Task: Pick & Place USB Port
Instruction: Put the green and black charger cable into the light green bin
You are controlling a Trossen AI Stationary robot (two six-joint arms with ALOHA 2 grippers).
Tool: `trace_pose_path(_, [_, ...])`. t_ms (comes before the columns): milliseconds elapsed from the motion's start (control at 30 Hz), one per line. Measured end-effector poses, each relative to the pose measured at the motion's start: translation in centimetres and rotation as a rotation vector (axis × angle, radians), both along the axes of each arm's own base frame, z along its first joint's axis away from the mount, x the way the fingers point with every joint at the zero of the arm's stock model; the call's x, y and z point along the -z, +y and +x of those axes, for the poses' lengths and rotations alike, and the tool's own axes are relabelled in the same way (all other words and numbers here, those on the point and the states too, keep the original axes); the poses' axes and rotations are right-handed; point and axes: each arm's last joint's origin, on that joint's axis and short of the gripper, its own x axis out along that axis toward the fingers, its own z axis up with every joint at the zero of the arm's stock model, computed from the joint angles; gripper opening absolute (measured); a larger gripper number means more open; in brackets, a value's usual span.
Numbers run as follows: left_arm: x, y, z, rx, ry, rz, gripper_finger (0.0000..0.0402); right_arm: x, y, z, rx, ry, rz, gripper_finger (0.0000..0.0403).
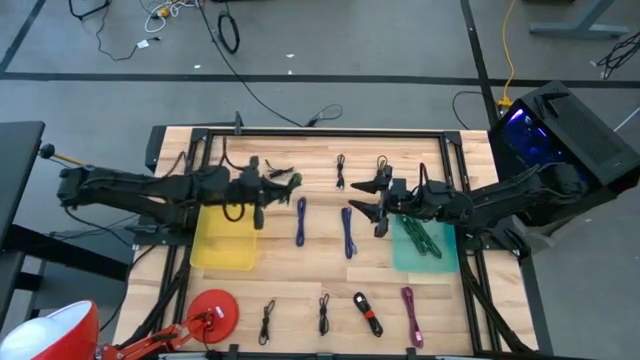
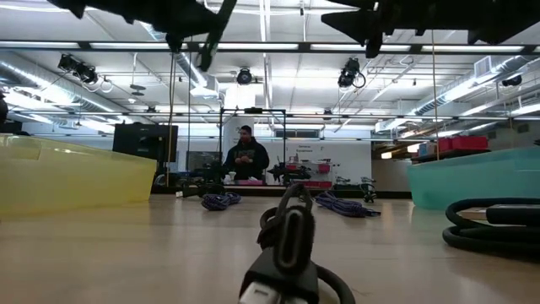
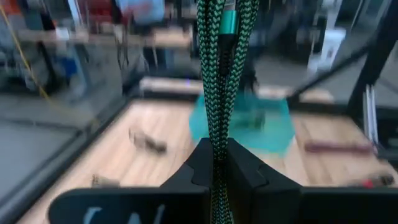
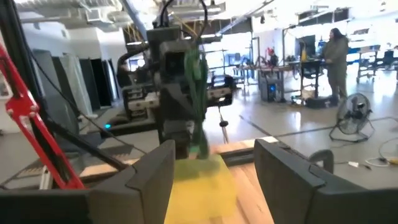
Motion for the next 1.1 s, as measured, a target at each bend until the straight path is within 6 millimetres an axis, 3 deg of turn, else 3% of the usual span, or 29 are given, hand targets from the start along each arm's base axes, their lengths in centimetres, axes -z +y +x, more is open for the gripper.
trace_pose_path(233, [0.9, -0.3, 3.0, 0.081, -0.137, 0.047, 0.002, 0.2, 0.3, 2.6, -0.017, 0.021, -0.013, 0.0219])
trace_pose_path(400, [2.0, -0.1, 4.2, 0.078, -0.126, 0.038, 0.002, -0.8, 0.4, 4.5, -0.01, 0.009, -0.054, 0.0219])
trace_pose_path(600, [2.0, -0.5, 4.3, 0.099, -0.137, 0.037, 0.002, -1.8, 0.1, 6.3, -0.047, -0.021, -0.062, 0.0219])
trace_pose_path(900, [2.0, -0.5, 4.4, 0.102, -0.145, 0.039, 0.002, -1.6, -0.5, 8.6, -0.047, 0.01, -0.068, 0.0219])
trace_pose_path(1100, [1.9, -0.4, 4.4, 0.101, -0.148, 0.038, 0.002, -1.9, -0.9, 8.9, -0.043, 0.006, -0.072, 0.0201])
